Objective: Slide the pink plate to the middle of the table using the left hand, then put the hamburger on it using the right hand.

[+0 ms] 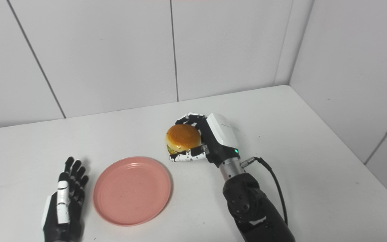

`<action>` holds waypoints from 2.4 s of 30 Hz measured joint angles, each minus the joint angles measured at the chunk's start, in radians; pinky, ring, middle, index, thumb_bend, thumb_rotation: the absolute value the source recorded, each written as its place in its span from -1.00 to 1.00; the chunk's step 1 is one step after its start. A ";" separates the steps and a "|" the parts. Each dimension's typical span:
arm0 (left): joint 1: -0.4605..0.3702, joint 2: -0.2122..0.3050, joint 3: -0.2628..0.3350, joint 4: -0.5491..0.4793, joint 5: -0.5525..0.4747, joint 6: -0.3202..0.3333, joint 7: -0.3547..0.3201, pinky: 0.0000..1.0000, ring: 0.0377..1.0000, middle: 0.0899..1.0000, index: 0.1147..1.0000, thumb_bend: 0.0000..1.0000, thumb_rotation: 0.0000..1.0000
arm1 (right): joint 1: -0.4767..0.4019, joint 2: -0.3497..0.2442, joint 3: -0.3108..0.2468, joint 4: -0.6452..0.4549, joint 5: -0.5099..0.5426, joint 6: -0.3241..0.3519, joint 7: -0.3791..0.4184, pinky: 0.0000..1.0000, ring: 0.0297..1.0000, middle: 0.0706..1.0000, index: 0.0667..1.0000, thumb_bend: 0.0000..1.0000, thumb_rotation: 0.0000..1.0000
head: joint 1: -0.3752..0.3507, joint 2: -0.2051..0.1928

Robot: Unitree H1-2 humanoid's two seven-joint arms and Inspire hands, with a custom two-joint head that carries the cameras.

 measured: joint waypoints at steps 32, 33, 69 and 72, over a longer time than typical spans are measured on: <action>0.016 -0.094 -0.047 0.012 0.173 -0.029 0.118 1.00 1.00 1.00 1.00 0.10 1.00 | -0.028 0.085 0.152 0.115 -0.002 -0.131 0.097 -0.71 -0.63 -0.14 -0.11 0.05 -1.00 | 0.215 0.015; 0.016 -0.094 -0.047 0.012 0.173 -0.029 0.118 1.00 1.00 1.00 1.00 0.08 1.00 | -0.028 0.086 0.154 0.122 -0.007 -0.136 0.096 -0.68 -0.59 -0.14 -0.11 0.05 -1.00 | 0.215 0.014; -0.002 -0.074 -0.040 0.026 0.134 -0.027 0.086 1.00 1.00 1.00 1.00 0.11 1.00 | -0.046 0.081 0.207 0.281 -0.102 -0.317 0.022 0.46 0.56 0.54 0.49 0.17 -0.03 | 0.203 0.003; -0.002 -0.073 -0.044 0.026 0.153 -0.026 0.087 1.00 1.00 1.00 1.00 0.12 1.00 | -0.041 0.076 0.207 0.270 -0.103 -0.323 0.022 0.63 0.68 0.64 0.60 0.23 0.19 | 0.204 0.003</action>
